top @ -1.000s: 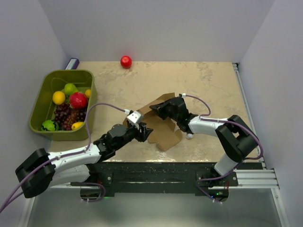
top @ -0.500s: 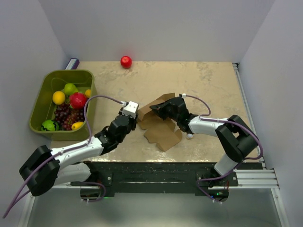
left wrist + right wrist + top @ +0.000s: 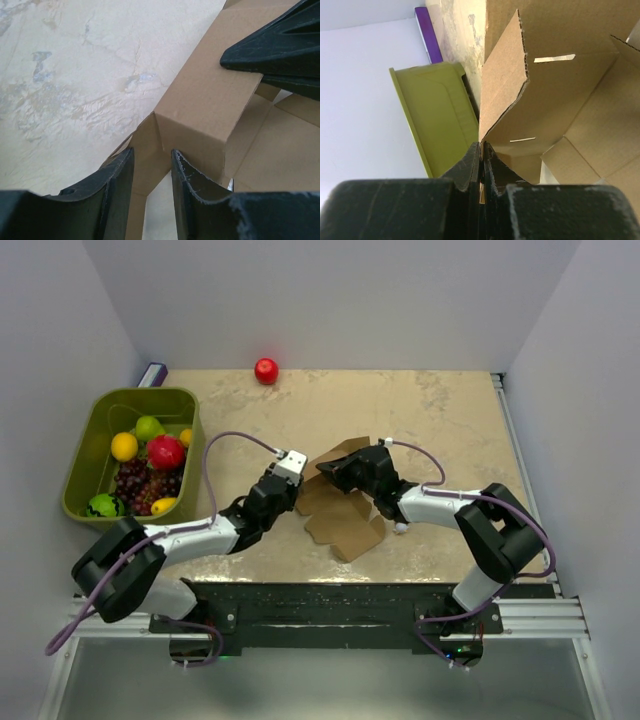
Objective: Fold the paper box
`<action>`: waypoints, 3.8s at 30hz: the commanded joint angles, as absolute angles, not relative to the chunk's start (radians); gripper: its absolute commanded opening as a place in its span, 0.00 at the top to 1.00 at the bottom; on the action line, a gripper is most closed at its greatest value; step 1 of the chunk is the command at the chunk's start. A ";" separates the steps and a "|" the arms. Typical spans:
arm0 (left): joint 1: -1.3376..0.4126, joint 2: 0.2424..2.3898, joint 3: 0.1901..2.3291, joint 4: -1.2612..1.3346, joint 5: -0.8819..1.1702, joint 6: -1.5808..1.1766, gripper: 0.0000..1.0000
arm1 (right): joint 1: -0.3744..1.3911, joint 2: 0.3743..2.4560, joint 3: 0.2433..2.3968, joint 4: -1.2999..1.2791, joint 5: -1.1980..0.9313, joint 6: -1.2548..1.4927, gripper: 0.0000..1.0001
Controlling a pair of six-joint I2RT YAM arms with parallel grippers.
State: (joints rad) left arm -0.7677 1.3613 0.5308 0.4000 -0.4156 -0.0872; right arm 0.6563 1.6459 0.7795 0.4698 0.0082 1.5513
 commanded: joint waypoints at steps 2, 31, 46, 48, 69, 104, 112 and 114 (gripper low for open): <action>-0.764 1.431 0.615 0.531 -0.380 -0.058 0.60 | 0.660 1.614 0.772 0.491 0.009 1.545 0.96; -0.798 1.255 0.344 0.558 -0.292 -0.242 0.51 | 0.661 1.600 0.764 0.480 0.028 1.540 0.96; -0.805 1.500 0.425 0.551 -0.417 -0.294 0.70 | 0.661 1.586 0.759 0.479 0.034 1.540 0.97; -0.805 1.520 0.425 0.571 -0.404 -0.299 0.70 | 0.663 1.585 0.758 0.477 0.034 1.539 0.97; -0.828 1.727 0.560 0.739 -0.376 -0.347 0.74 | 0.661 1.598 0.747 0.483 0.028 1.545 0.98; -0.662 0.880 0.475 0.183 -0.345 -0.294 0.20 | 0.661 1.601 0.747 0.482 0.034 1.545 0.99; -0.549 1.054 0.534 0.175 -0.363 -0.391 0.20 | 0.660 1.597 0.747 0.482 0.028 1.543 0.99; -0.529 1.091 0.541 0.173 -0.387 -0.406 0.20 | 0.660 1.595 0.747 0.482 0.025 1.543 0.99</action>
State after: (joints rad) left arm -0.5560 1.0473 0.4896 0.1638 -0.3332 -0.3496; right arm 0.6563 1.5986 0.7456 0.4706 0.0299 1.5539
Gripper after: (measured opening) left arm 0.796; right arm 0.035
